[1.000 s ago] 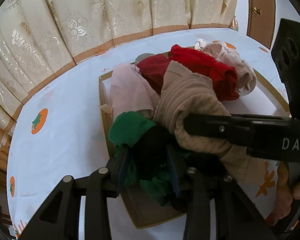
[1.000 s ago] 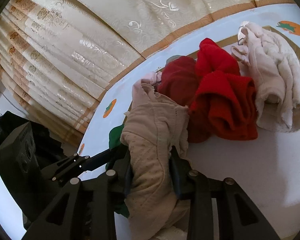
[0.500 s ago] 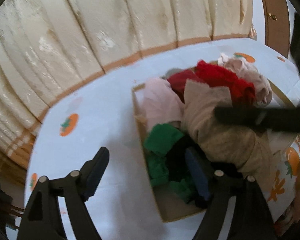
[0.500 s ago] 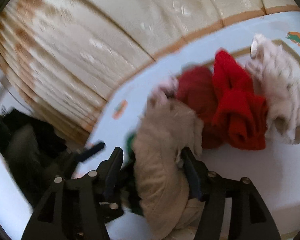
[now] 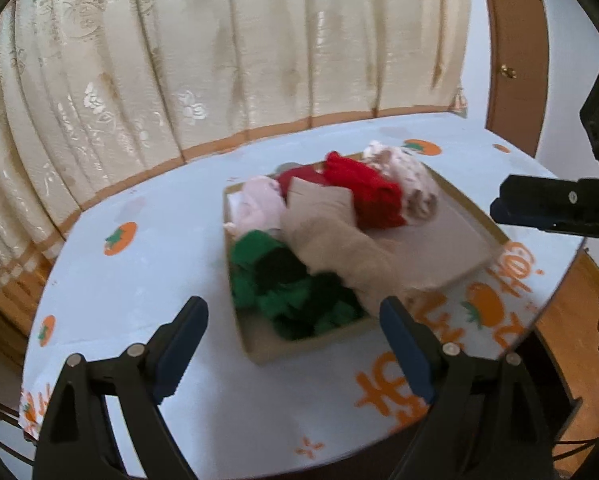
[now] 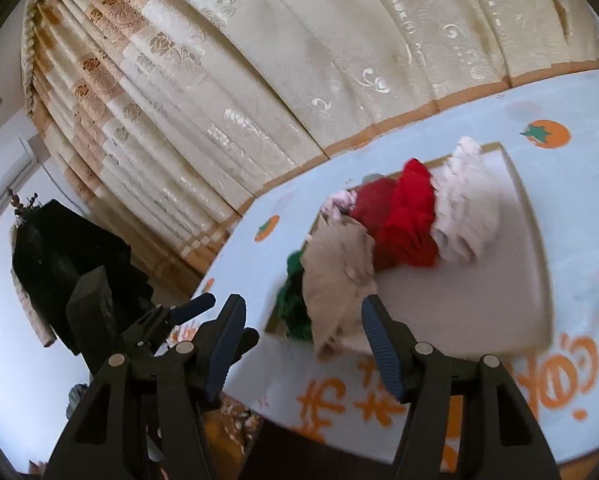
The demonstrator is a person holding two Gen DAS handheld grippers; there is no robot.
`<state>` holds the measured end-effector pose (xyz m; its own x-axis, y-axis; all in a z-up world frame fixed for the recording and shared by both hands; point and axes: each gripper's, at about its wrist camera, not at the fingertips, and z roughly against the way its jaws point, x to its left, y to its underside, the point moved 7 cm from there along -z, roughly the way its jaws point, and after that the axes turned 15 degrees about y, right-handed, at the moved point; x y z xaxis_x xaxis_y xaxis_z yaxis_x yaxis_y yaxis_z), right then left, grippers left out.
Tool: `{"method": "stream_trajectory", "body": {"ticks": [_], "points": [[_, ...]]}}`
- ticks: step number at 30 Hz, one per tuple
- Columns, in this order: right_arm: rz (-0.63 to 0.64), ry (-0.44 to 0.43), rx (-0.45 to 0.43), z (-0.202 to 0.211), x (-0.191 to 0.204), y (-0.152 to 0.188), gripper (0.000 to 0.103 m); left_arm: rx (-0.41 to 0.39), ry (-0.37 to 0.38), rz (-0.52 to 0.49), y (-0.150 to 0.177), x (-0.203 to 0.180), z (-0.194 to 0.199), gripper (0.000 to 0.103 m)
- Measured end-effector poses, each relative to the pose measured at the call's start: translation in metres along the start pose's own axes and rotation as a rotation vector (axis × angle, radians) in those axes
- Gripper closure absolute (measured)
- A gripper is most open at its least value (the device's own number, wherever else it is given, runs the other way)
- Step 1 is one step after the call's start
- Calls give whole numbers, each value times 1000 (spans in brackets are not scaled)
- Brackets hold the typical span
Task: Take underwear out of drawer
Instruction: 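Lift both open tools up away from the tray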
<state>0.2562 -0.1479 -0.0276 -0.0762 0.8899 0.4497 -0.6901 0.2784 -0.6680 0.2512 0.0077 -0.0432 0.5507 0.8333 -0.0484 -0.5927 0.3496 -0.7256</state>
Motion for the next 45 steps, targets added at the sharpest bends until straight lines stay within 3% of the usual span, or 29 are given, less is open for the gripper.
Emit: {"method": "stream_trajectory", "body": {"ticks": [9, 14, 34, 45], "points": [[1, -36, -21, 10, 4, 7, 40, -5, 4, 3, 5, -14, 6, 14], [19, -19, -40, 7, 8, 10, 40, -10, -29, 14, 6, -10, 8, 14], [-9, 1, -27, 12, -1, 31, 40, 4, -33, 52, 31, -23, 8, 14], [-9, 8, -22, 23, -8, 43, 40, 25, -1, 52, 45, -39, 7, 14]]}}
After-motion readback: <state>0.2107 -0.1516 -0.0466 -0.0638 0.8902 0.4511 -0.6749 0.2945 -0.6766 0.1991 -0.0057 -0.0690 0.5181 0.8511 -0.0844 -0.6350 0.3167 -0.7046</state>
